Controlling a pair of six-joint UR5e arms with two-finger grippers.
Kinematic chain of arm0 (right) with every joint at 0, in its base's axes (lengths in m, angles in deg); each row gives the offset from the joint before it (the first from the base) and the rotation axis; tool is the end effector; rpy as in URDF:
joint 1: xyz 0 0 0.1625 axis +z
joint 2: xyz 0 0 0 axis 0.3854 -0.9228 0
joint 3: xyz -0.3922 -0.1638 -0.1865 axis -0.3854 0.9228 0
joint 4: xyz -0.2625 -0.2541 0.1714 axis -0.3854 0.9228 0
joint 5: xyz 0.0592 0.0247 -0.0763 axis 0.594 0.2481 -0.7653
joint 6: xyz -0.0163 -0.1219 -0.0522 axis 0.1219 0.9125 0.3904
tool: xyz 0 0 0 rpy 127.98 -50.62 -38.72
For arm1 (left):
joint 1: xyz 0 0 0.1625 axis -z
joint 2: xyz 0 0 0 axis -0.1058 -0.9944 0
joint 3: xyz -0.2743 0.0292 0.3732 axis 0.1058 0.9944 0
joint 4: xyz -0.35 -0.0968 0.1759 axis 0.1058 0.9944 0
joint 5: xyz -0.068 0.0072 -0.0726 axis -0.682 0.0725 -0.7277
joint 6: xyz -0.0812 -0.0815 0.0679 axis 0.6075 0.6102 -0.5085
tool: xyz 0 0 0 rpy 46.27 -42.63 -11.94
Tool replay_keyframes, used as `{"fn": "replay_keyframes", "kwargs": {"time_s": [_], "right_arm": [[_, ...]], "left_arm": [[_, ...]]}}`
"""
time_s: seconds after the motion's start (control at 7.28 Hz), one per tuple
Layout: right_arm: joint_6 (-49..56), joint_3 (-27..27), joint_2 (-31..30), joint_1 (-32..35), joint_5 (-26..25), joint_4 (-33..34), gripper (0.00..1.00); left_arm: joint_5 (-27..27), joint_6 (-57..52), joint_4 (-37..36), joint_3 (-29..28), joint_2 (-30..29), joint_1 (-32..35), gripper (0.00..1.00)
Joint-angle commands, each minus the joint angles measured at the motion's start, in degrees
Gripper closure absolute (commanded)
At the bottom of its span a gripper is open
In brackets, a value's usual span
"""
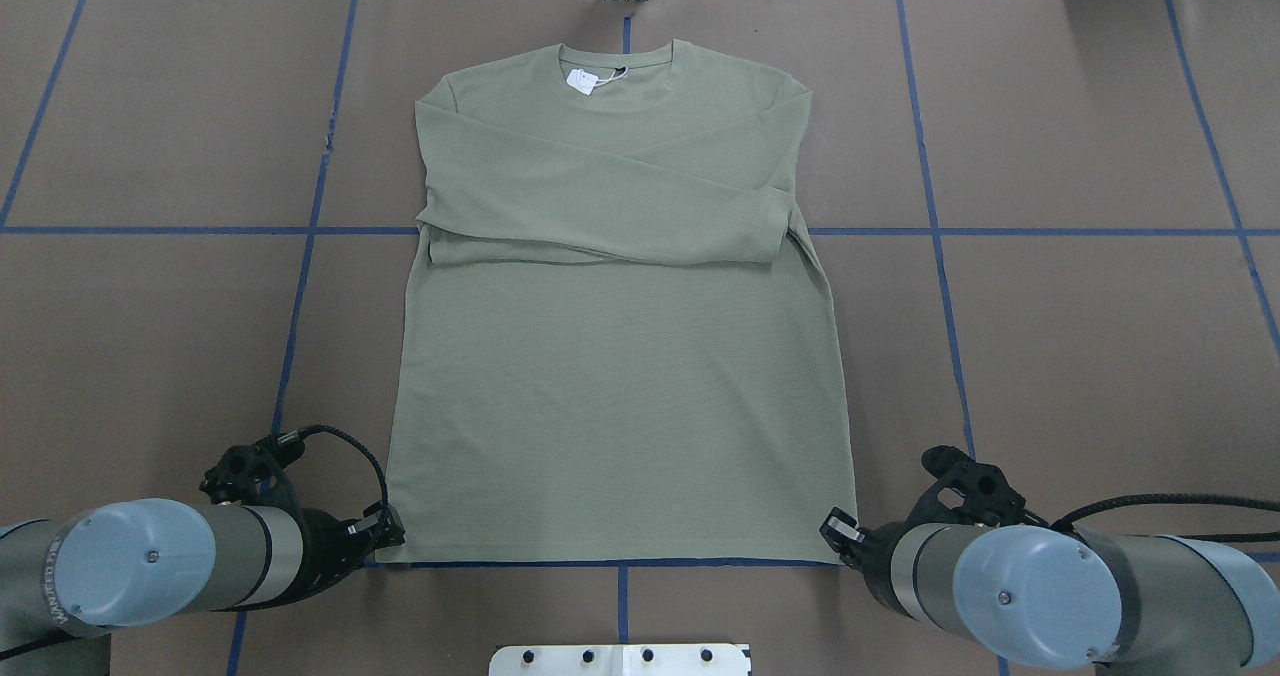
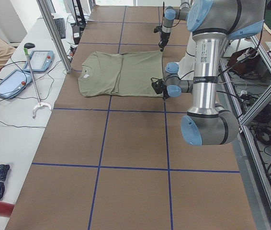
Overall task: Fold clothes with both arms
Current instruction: 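Grasp both hem corners with the left and right grippers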
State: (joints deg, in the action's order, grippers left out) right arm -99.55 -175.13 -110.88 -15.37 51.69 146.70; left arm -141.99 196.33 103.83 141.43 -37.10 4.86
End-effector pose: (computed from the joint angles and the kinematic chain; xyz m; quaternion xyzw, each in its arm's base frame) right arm -0.4696 -0.1968 0.4106 -0.0818 -0.3954 0.3174 0.8580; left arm 0.4809 -0.2189 0.4521 -0.0775 0.4613 -0.2355 0.8519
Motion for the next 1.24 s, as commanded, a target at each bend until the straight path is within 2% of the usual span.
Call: {"fn": "replay_keyframes", "kwargs": {"time_s": [0.0,0.27,0.69,0.82,1.1], "right_arm": [[0.0,-0.1,0.0,0.0,0.0,0.0,1.0],[0.0,-0.1,0.0,0.0,0.0,0.0,1.0],[0.0,-1.5,0.0,0.1,-0.1,0.3,1.0],[-0.1,-3.5,-1.5,-0.3,0.0,0.4,1.0],[-0.2,-11.6,-8.0,-4.0,0.0,0.4,1.0]], "left_arm": [[-0.1,0.0,-1.4,0.3,-0.2,-0.6,1.0],[-0.4,0.0,-1.4,0.9,-0.2,-0.5,1.0],[-0.4,1.7,-4.4,7.3,0.0,-0.5,1.0],[-0.5,3.1,-5.9,10.3,0.2,-1.6,1.0],[-0.4,6.3,-7.7,15.9,0.3,-5.0,1.0]]}}
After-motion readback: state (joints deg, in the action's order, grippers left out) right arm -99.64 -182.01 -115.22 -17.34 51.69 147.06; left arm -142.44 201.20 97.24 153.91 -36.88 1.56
